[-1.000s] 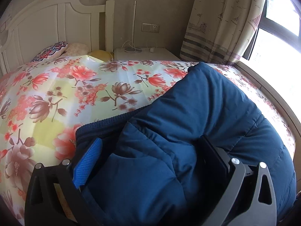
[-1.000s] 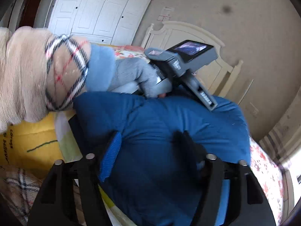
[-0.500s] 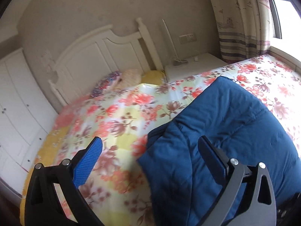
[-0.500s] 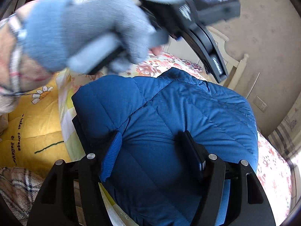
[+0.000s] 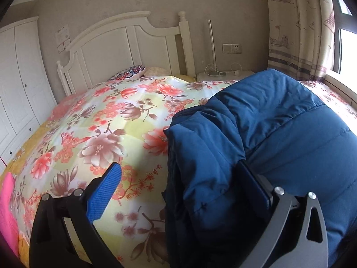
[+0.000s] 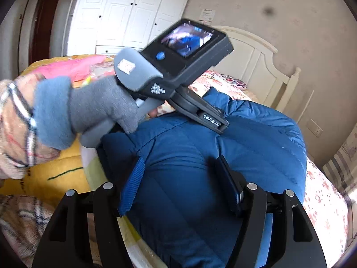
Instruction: Fold large clothes
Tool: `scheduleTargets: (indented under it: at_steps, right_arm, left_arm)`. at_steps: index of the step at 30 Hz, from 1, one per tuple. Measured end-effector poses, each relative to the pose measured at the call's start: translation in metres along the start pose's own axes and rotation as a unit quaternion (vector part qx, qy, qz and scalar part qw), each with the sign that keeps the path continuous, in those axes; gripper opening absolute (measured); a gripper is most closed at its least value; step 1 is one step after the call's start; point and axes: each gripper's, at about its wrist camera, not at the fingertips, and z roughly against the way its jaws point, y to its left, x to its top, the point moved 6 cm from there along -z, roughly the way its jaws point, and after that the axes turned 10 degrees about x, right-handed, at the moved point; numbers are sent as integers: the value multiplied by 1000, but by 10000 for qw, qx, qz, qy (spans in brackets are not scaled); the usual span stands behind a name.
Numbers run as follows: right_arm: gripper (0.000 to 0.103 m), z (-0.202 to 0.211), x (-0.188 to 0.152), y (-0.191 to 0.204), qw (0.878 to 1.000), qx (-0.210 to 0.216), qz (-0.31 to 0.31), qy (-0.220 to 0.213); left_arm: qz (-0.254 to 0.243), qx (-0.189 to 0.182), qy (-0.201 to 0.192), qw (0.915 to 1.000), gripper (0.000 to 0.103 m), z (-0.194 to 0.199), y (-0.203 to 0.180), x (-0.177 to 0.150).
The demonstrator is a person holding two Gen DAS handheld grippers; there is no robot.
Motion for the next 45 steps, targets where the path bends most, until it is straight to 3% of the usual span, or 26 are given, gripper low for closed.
scheduleTargets:
  at_steps: [5, 8, 10, 15, 17, 18, 19, 21, 25, 30, 33, 36, 38, 40, 41, 43, 45]
  right_arm:
    - [64, 48, 13, -60, 9966, -287, -528, -567]
    - [64, 51, 24, -116, 9938, -727, -656, -524]
    - [61, 37, 34, -166, 9914, -859, -906, -393]
    - [46, -15, 56, -258, 9828, -615, -1721, -253]
    - [41, -51, 53, -275, 9829, -501, -1770, 124]
    - [40, -83, 38, -282, 9795, -322, -1895, 602]
    - [41, -113, 18, -284, 9725, -30, -2042, 1118]
    - [41, -121, 16, -287, 9740, 84, -2053, 959]
    - [41, -123, 20, -284, 9757, -106, -1855, 1164]
    - [41, -122, 20, -280, 9772, -231, -1747, 1181]
    - [41, -121, 18, -281, 9774, -233, -1772, 1132]
    - [41, -120, 17, -282, 9774, -231, -1795, 1092]
    - [41, -119, 16, -282, 9774, -219, -1822, 1050]
    - [41, -116, 16, -284, 9770, -155, -1894, 969]
    - [41, -114, 15, -287, 9752, -103, -1996, 957]
    - [41, -109, 18, -291, 9730, 25, -2093, 972]
    - [41, -92, 29, -300, 9720, -93, -2201, 818]
  left_arm:
    - [439, -206, 143, 9987, 101, -8, 13, -8]
    - [411, -226, 162, 9988, 101, -10, 13, -8]
    - [403, -207, 143, 9989, 101, -10, 13, -8]
    - [413, -169, 97, 9990, 101, -8, 13, -9]
    - [423, -172, 94, 9989, 101, -8, 14, -9]
    - [426, -173, 95, 9989, 101, -8, 13, -9]
    - [448, -155, 93, 9988, 101, -8, 15, -9]
    - [524, -87, 114, 9985, 101, -8, 18, -10]
    - [437, -46, 137, 9989, 101, -6, 16, -9]
    - [-183, 785, -19, 9967, 101, 16, 25, 22]
    - [6, 457, -419, 9981, 101, 47, 26, 61]
    - [-366, 104, -463, 9982, 101, 46, -2, 84]
    - [-615, 12, -210, 9979, 101, 22, -20, 82]
    - [-925, -117, 539, 9942, 101, -29, -44, 59]
    - [-821, -352, 734, 9933, 101, -46, -49, 48]
    - [-400, -569, 836, 9941, 101, -53, -39, 44]
    - [-399, -364, 704, 9961, 101, -50, -35, 41]
